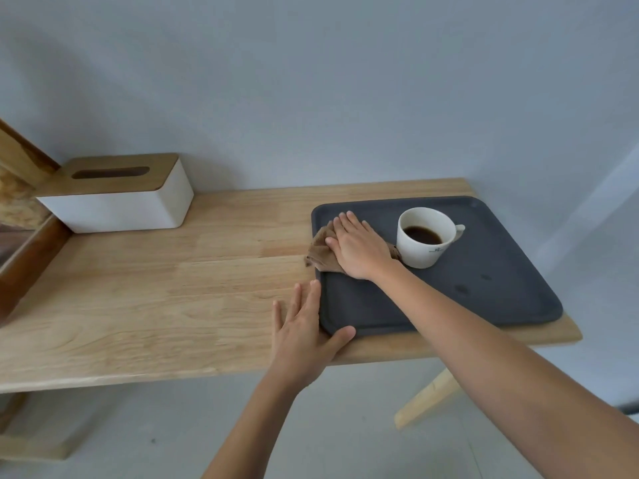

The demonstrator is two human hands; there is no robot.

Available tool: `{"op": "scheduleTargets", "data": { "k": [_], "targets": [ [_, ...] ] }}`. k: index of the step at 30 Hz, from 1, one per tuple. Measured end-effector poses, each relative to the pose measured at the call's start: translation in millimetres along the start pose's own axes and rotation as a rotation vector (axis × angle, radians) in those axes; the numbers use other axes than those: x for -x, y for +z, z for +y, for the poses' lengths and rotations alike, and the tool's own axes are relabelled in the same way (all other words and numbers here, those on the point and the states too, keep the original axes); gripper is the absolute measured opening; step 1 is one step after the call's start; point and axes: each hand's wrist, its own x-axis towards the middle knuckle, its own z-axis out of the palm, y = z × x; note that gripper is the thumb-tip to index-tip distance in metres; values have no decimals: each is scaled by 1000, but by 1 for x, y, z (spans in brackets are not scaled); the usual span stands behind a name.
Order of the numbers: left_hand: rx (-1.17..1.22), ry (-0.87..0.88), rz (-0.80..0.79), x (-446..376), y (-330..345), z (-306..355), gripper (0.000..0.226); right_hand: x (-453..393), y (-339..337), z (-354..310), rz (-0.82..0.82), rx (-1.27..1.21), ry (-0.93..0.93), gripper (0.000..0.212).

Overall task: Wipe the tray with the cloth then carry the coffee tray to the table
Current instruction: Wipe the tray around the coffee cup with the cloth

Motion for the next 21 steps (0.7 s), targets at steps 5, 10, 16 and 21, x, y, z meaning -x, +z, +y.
{"op": "scheduleTargets", "data": {
  "k": [5, 10, 16, 21],
  "targets": [
    [1, 1, 1, 0, 0, -2, 89, -43, -1, 9, 45, 0, 12, 59],
    [13, -1, -5, -1, 1, -3, 89, -64, -5, 18, 95, -8, 19, 56],
    [-27, 0, -9, -1, 1, -4, 88, -49, -8, 11, 167, -104, -40, 43],
    [-69, -3, -23, -1, 0, -2, 88, -18, 2, 0, 135, -143, -73, 43]
  ]
}}
